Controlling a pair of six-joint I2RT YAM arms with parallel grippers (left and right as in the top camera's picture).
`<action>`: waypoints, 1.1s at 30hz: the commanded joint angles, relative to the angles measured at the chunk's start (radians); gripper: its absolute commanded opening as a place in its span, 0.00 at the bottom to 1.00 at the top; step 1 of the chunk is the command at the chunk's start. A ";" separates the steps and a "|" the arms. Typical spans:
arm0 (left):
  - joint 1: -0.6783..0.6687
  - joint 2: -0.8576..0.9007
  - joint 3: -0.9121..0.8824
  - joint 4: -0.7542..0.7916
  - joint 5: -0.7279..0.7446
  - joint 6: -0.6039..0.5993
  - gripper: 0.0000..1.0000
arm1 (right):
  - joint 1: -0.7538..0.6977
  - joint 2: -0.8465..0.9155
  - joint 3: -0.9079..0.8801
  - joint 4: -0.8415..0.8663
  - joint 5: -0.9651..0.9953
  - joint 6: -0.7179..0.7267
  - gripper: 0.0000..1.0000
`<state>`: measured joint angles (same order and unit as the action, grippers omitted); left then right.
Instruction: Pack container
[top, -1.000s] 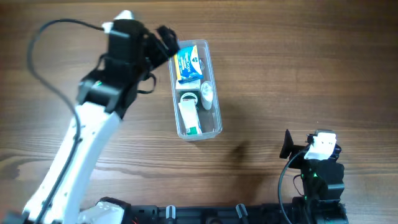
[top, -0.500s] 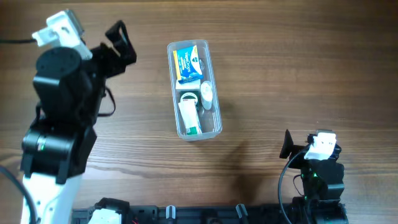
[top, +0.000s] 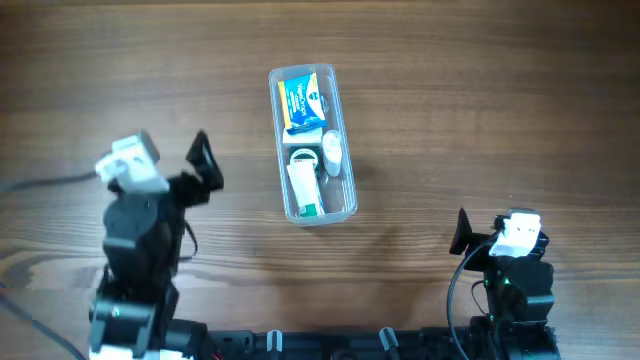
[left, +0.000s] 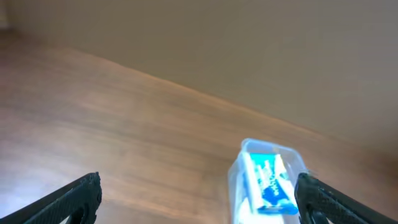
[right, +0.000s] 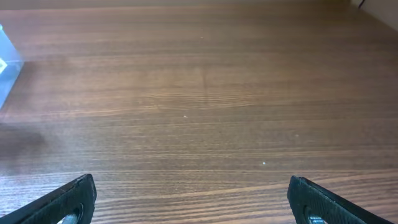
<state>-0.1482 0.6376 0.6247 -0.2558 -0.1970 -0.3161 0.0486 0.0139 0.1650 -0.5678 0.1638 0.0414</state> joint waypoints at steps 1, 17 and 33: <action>0.050 -0.187 -0.148 -0.008 -0.002 -0.005 1.00 | -0.004 -0.006 -0.005 0.003 -0.009 0.013 1.00; 0.108 -0.620 -0.281 -0.471 0.043 -0.005 1.00 | -0.004 -0.006 -0.005 0.003 -0.009 0.013 1.00; 0.108 -0.635 -0.281 -0.686 0.107 -0.001 1.00 | -0.004 -0.007 -0.005 0.003 -0.009 0.013 1.00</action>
<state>-0.0456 0.0143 0.3504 -0.9257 -0.1207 -0.3195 0.0486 0.0135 0.1650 -0.5678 0.1638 0.0414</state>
